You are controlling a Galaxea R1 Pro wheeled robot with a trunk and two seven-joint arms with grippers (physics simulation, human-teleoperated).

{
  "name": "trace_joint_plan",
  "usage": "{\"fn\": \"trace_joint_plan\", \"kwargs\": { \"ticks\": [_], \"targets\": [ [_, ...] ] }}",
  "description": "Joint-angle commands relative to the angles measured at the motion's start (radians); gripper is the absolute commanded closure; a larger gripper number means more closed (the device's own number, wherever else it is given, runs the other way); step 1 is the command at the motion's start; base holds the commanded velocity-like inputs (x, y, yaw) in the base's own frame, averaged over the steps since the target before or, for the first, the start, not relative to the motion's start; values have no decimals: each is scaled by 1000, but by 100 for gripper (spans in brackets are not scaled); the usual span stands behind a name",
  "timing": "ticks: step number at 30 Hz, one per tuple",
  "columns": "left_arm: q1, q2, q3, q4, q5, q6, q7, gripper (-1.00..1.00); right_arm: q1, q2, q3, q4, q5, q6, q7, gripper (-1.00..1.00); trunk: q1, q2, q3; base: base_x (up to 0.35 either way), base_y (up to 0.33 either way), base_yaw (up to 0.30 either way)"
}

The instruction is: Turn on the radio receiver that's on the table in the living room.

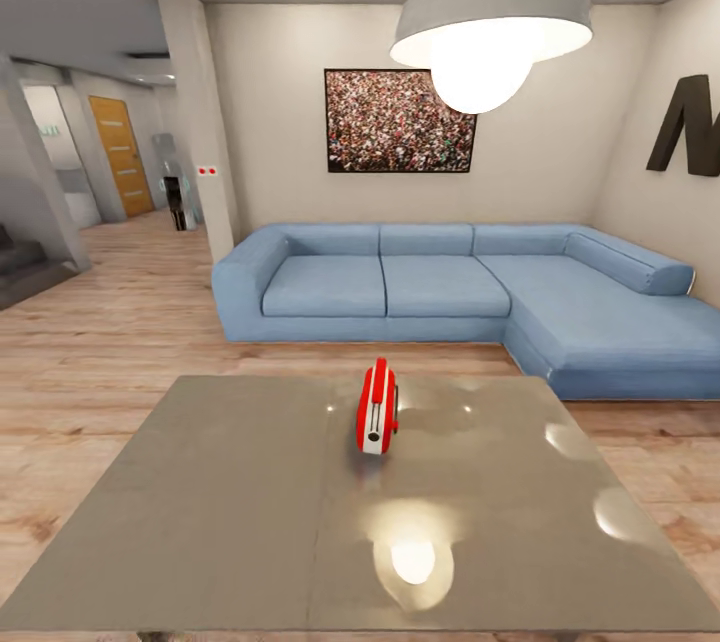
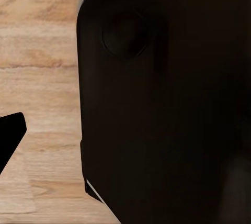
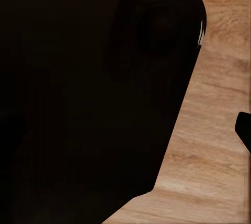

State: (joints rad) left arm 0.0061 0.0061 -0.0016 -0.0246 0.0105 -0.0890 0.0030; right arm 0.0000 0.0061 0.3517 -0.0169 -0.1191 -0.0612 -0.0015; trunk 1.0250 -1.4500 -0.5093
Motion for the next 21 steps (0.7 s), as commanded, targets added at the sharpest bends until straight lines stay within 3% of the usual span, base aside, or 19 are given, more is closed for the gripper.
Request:
{"fn": "trace_joint_plan", "kwargs": {
  "ticks": [1, 9, 21],
  "targets": [
    [0, 0, 0, 0, 0, 0, 0, -100, 0, 0, 0, 0, 0, 0, 0, -100, 0, 0, 0, 0, -2, 251],
    [0, 0, 0, 0, 0, 0, 0, -100, 0, 0, 1, 0, -1, 0, 0, -100, 0, 0, 0, 0, -1, 241],
    [0, 0, 0, 0, 0, 2, 0, -100, 0, -2, 1, 0, -1, 0, 0, -100, 0, 0, 0, 172, -129, 18]
  ]
}}
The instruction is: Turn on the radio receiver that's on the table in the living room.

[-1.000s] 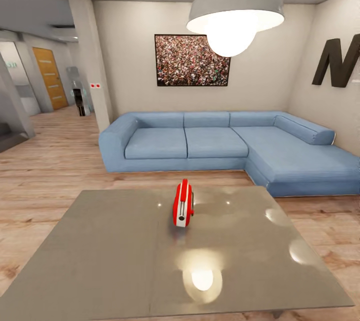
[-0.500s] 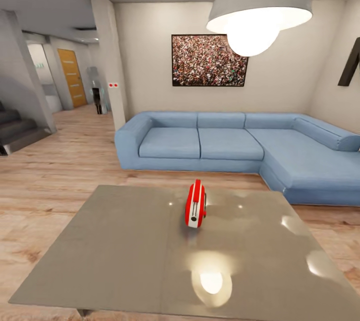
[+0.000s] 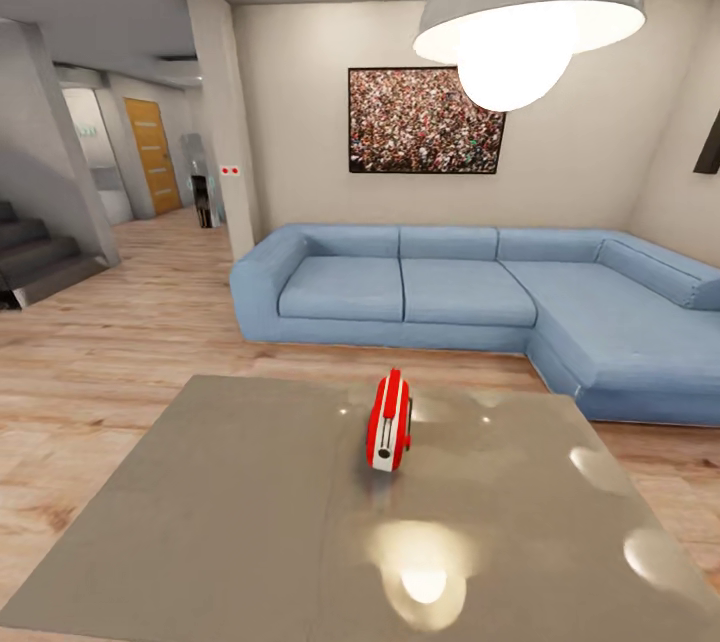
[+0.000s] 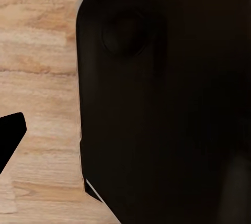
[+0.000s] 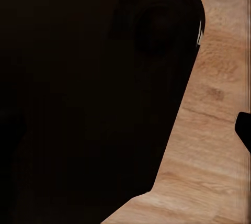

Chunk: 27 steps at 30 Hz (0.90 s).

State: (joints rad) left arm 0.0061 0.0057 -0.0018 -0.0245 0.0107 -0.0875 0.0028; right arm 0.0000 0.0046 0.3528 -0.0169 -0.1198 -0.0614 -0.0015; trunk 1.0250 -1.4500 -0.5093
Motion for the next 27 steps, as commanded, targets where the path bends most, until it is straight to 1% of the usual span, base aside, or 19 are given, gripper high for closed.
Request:
{"fn": "trace_joint_plan", "kwargs": {
  "ticks": [1, 5, 9, 27],
  "targets": [
    [0, 0, 0, 0, 0, 0, 0, -100, 0, 0, 0, 0, 0, 0, 0, -100, 0, 0, 0, 210, -156, 0],
    [0, 0, 0, 0, 0, 0, 0, -100, 0, 0, 0, 0, 0, 0, 0, -100, 0, 0, 0, 162, -105, 0],
    [0, 0, 0, 0, 0, 0, 0, -100, 0, 0, 0, 0, 0, 0, 0, -100, 0, 0, 0, 67, -36, 0],
    [0, 0, 0, 0, 0, -1, 0, -100, 0, 1, 0, 0, -1, 1, 0, -100, 0, 0, 0, 7, -4, 0]
  ]
}}
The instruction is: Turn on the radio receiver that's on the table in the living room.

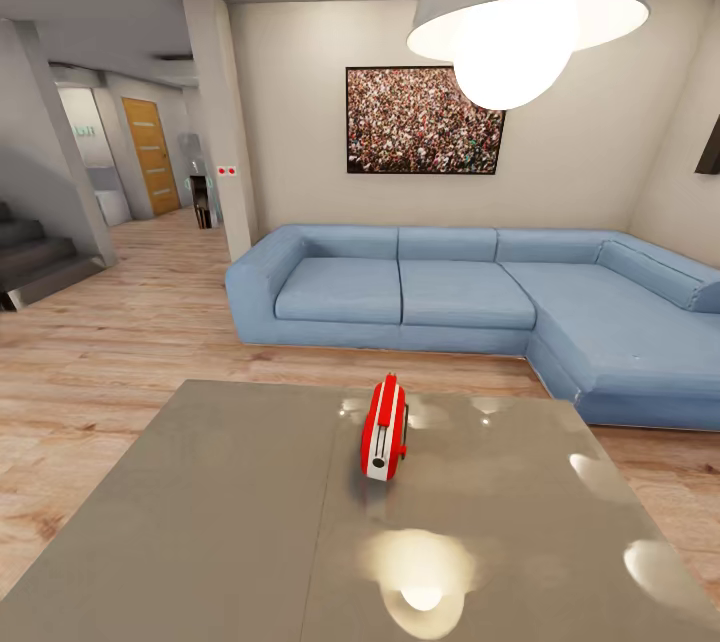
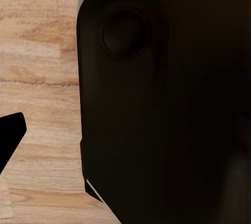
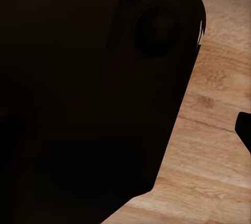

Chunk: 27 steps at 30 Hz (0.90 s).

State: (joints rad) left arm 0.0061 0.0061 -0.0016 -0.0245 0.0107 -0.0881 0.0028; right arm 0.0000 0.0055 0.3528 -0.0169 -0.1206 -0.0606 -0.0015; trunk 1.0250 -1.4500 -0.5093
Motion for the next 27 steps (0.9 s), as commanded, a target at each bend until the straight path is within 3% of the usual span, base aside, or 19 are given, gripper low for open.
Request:
{"fn": "trace_joint_plan", "kwargs": {
  "ticks": [1, 27],
  "targets": [
    [0, 0, 0, 0, 0, 0, 0, -100, 0, 0, 0, 0, 0, 0, 0, -100, 0, 0, 0, 0, 0, 0],
    [0, 0, -1, 0, 0, 0, 0, -100, 0, 2, -3, 0, -1, 4, 0, -100, 0, 0, 0, 10, 0, 0]
  ]
}}
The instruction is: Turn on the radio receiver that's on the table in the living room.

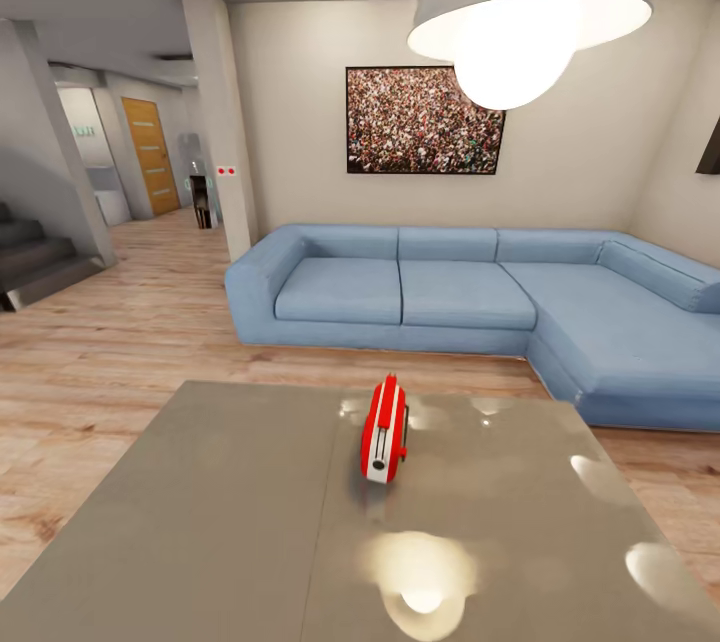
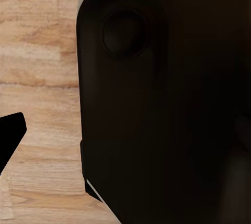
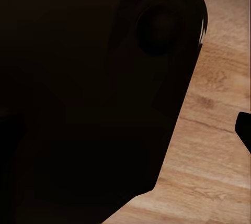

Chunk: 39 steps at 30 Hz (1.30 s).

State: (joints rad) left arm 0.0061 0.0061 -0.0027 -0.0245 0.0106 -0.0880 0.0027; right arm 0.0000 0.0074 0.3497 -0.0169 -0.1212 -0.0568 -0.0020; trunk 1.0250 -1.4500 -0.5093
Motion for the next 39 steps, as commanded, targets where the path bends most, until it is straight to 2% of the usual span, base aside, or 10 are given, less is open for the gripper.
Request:
{"fn": "trace_joint_plan", "kwargs": {
  "ticks": [1, 16, 25, 39],
  "targets": [
    [0, 0, 0, 0, 0, 0, 0, -100, 0, 0, 0, 0, 0, 0, 0, -100, 0, 0, 0, 218, 0, 0],
    [0, 0, 0, 0, -1, -1, -1, -100, 0, 0, 1, 0, 0, -2, 0, -100, 0, 0, 0, 279, 0, 0],
    [0, 0, 0, 0, -1, -1, -1, -100, 0, -1, 1, 0, 0, -3, 0, -100, 0, 0, 0, 33, 0, 0],
    [0, 0, 0, 0, -1, -1, -1, -100, 0, 0, 1, 0, 0, -2, 0, -100, 0, 0, 0, 0, 0, -88]
  ]
}}
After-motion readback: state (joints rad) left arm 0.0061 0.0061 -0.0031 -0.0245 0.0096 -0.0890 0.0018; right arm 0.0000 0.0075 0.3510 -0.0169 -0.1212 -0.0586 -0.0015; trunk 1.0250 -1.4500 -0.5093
